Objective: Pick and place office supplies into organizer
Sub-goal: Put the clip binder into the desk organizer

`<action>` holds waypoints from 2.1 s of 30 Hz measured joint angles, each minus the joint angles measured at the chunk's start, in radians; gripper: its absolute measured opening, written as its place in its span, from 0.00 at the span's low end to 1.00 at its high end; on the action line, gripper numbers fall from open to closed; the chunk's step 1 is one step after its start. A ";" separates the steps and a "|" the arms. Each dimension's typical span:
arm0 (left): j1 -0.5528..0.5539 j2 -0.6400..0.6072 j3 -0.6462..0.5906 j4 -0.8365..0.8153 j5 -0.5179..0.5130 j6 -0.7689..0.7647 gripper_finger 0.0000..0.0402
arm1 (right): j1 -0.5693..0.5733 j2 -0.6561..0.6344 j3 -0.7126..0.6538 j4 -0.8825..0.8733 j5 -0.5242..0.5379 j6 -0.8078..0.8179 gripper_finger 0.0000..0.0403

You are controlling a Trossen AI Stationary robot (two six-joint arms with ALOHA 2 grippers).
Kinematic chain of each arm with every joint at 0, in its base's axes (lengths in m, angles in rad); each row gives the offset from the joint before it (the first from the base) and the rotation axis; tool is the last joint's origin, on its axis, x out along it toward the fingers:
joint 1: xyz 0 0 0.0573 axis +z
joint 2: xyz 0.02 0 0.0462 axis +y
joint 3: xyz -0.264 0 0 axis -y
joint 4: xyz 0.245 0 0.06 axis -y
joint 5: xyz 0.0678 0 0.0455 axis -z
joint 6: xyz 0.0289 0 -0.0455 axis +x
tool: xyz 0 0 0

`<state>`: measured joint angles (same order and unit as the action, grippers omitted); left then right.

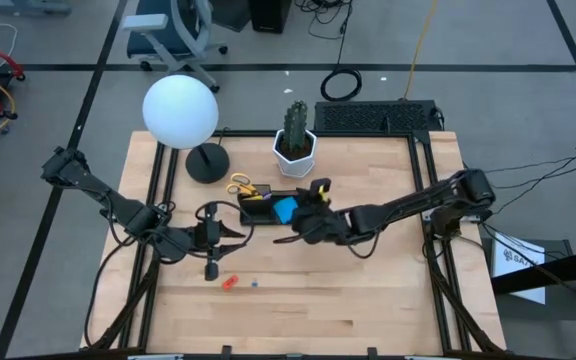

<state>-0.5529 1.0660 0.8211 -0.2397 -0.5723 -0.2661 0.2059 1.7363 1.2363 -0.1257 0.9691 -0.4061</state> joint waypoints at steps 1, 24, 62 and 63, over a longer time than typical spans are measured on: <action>0.000 0.000 0.000 -0.005 0.007 0.000 0.26 | -0.002 -0.020 0.000 -0.003 0.000 0.000 0.26; 0.000 0.000 0.000 -0.027 0.025 0.001 0.26 | -0.039 -0.247 0.000 -0.014 0.525 -0.052 0.25; 0.000 0.000 0.000 -0.026 0.083 -0.007 0.26 | -0.049 -0.246 0.000 0.001 -0.418 -0.084 0.25; 0.000 0.000 0.000 -0.026 0.082 -0.007 0.26 | -0.049 -0.246 0.000 0.020 -0.381 -0.076 0.25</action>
<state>-0.5533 1.0658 0.8211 -0.2653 -0.4903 -0.2729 0.1570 1.4908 1.2362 -0.1053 0.5878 -0.4821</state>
